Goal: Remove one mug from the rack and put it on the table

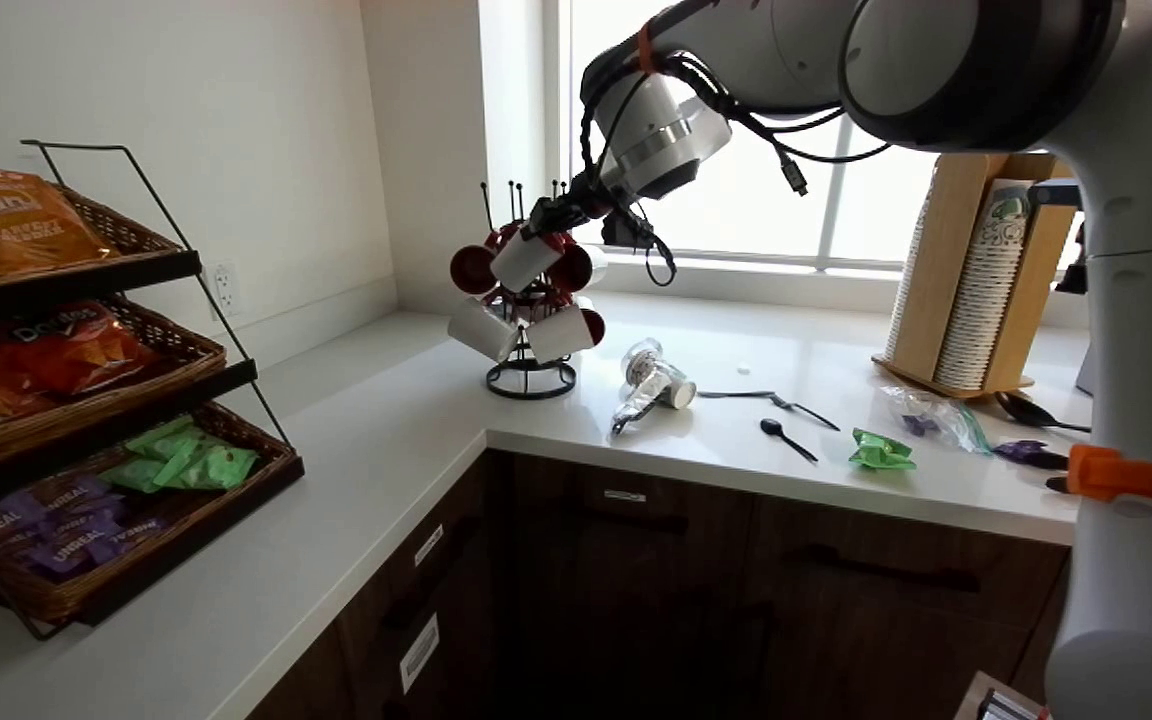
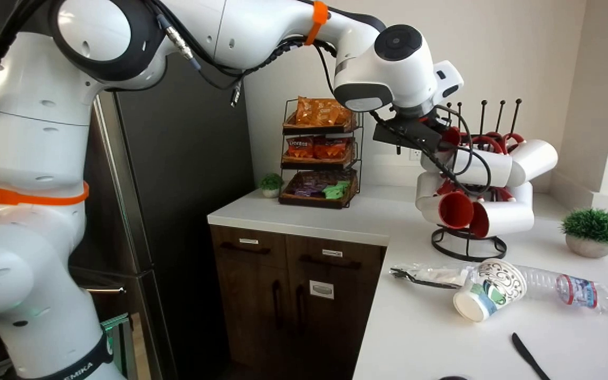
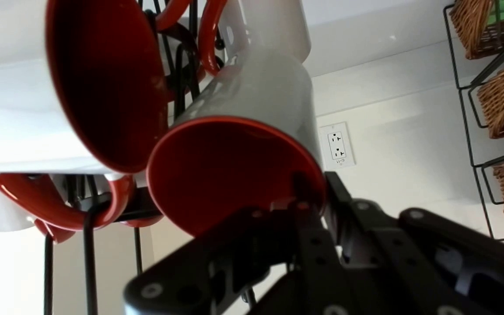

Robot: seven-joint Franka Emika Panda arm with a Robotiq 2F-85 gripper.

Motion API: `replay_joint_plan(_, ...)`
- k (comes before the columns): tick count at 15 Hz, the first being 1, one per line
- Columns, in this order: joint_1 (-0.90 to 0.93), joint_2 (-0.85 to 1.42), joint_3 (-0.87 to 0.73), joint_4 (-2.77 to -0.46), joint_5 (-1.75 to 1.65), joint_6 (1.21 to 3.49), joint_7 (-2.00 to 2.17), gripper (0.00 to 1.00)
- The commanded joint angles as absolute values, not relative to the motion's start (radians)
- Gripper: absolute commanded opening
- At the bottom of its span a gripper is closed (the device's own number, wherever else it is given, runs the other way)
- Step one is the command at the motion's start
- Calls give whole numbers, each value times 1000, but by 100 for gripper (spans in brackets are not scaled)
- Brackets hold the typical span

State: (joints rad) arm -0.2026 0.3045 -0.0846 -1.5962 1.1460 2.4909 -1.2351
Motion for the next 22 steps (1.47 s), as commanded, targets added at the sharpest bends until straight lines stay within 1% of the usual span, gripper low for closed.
replay_joint_plan(1, -215, 329, -84, -1574, 1129, 2486, -1245, 3)
replay_joint_plan(18, -217, 347, -83, -1582, 1128, 2473, -1246, 3)
replay_joint_plan(19, -217, 351, -83, -1584, 1127, 2470, -1247, 7)
replay_joint_plan(20, -218, 353, -83, -1585, 1129, 2467, -1247, 4)
replay_joint_plan(22, -221, 355, -83, -1587, 1132, 2467, -1249, 5)
